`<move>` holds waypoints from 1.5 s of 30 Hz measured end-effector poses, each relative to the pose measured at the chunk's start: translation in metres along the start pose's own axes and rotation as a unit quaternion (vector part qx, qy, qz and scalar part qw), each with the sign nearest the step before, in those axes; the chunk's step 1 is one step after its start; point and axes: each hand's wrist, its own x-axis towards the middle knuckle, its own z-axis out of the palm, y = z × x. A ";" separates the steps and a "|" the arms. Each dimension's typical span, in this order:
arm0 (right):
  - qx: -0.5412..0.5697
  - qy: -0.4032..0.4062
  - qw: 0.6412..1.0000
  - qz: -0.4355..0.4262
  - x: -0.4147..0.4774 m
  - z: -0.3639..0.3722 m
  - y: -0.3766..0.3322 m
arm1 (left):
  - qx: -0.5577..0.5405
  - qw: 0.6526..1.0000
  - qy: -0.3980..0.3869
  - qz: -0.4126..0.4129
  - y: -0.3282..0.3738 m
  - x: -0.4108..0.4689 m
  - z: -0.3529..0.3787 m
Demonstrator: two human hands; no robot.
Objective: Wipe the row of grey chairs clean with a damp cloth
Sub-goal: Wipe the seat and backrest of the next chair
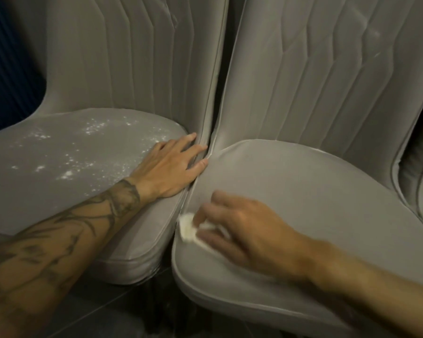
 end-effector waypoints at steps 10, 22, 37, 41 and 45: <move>-0.062 -0.005 0.983 0.174 -0.001 -0.023 0.063 | -0.003 1.000 -0.010 -0.001 0.001 -0.001 -0.002; -0.067 0.000 0.980 0.188 -0.033 -0.036 0.075 | -0.004 1.000 -0.018 -0.004 0.002 0.000 -0.003; -0.081 0.032 0.977 0.197 -0.067 -0.035 0.084 | 0.002 1.000 -0.012 0.000 -0.001 0.002 0.000; 0.029 -0.005 0.999 0.046 -0.090 -0.025 0.033 | -0.001 1.000 -0.016 -0.003 -0.002 0.002 0.000; -0.014 0.001 0.994 0.106 -0.083 -0.043 0.077 | -0.003 1.000 -0.016 -0.002 -0.004 0.003 0.001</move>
